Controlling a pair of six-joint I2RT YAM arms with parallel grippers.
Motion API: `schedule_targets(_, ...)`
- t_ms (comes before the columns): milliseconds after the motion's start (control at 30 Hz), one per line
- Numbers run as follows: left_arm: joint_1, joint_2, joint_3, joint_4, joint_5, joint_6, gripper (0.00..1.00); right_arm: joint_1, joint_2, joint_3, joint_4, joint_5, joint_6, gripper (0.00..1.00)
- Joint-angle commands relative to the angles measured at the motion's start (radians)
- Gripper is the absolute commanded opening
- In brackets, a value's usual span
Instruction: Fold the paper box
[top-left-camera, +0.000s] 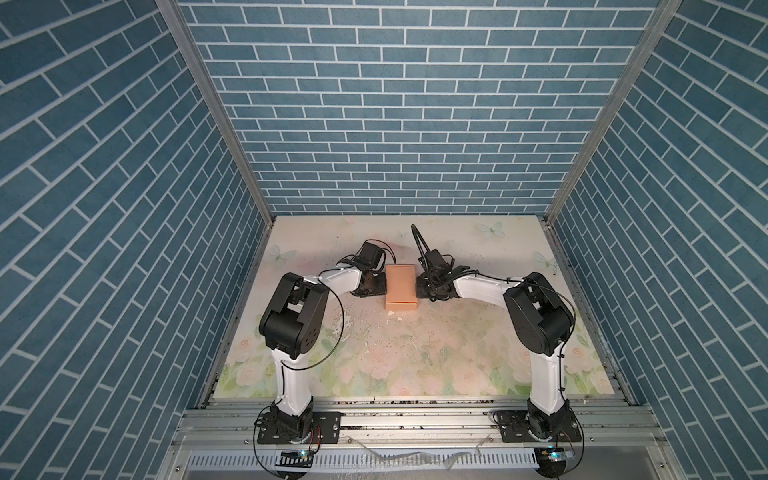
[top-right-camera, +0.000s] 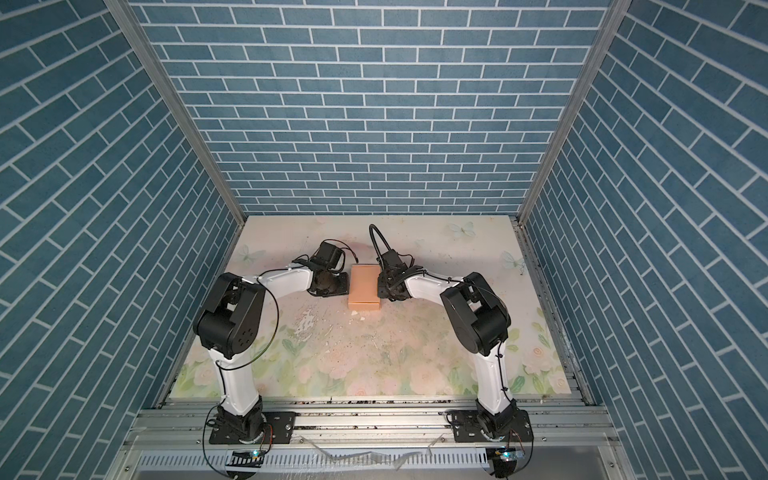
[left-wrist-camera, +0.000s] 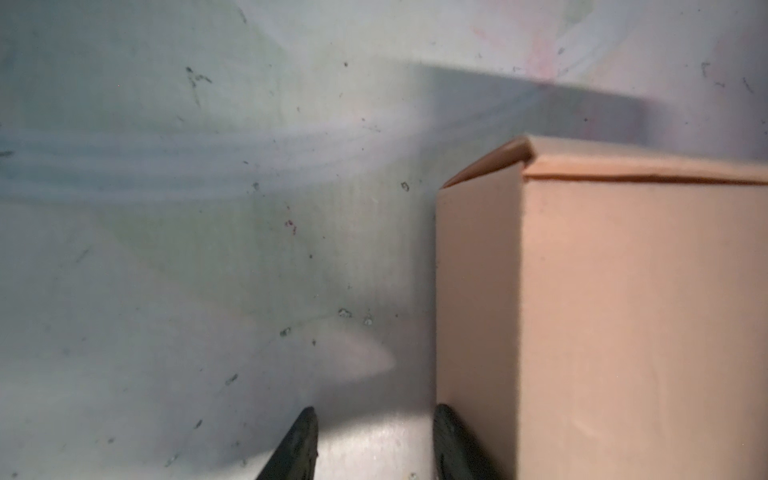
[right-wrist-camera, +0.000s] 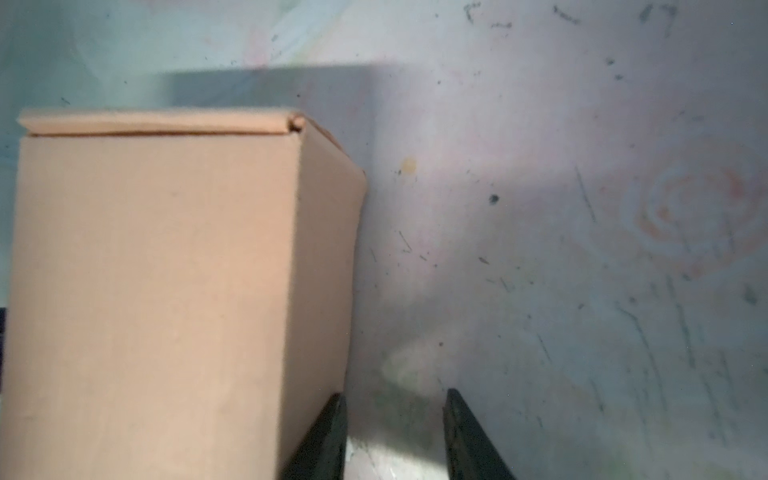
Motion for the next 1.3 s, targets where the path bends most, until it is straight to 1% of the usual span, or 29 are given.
schedule_targets(0,-0.039,0.055,-0.018,-0.016,0.054,-0.019,0.48,0.024,-0.020,-0.063,0.158,-0.160,0.121,0.40)
schedule_targets(100,-0.045,0.046,-0.039,-0.005,0.057,-0.029,0.48,0.023,-0.041,-0.120,0.250,-0.195,0.187,0.40)
schedule_targets(300,-0.076,0.022,-0.092,0.030,0.058,-0.055,0.48,0.029,-0.080,-0.226,0.383,-0.220,0.315,0.40)
schedule_targets(567,-0.104,0.019,-0.117,0.051,0.055,-0.068,0.48,0.038,-0.137,-0.333,0.350,-0.145,0.322,0.41)
schedule_targets(667,-0.103,0.011,-0.117,0.048,0.053,-0.065,0.48,0.038,-0.166,-0.359,0.298,-0.089,0.295,0.41)
schedule_targets(800,-0.100,-0.008,-0.104,0.038,0.054,-0.052,0.49,0.032,-0.211,-0.371,0.219,-0.001,0.228,0.44)
schedule_targets(867,-0.096,-0.027,-0.101,0.041,0.053,-0.048,0.50,0.026,-0.224,-0.362,0.172,0.045,0.187,0.47)
schedule_targets(967,-0.093,-0.077,-0.108,0.037,0.022,-0.044,0.53,0.003,-0.244,-0.347,0.109,0.108,0.127,0.52)
schedule_targets(1100,-0.093,-0.167,-0.111,-0.023,-0.081,-0.043,0.59,-0.030,-0.273,-0.329,0.030,0.176,0.045,0.61)
schedule_targets(1267,-0.093,-0.281,-0.102,-0.121,-0.202,-0.020,0.66,-0.041,-0.337,-0.282,-0.100,0.339,-0.087,0.68)
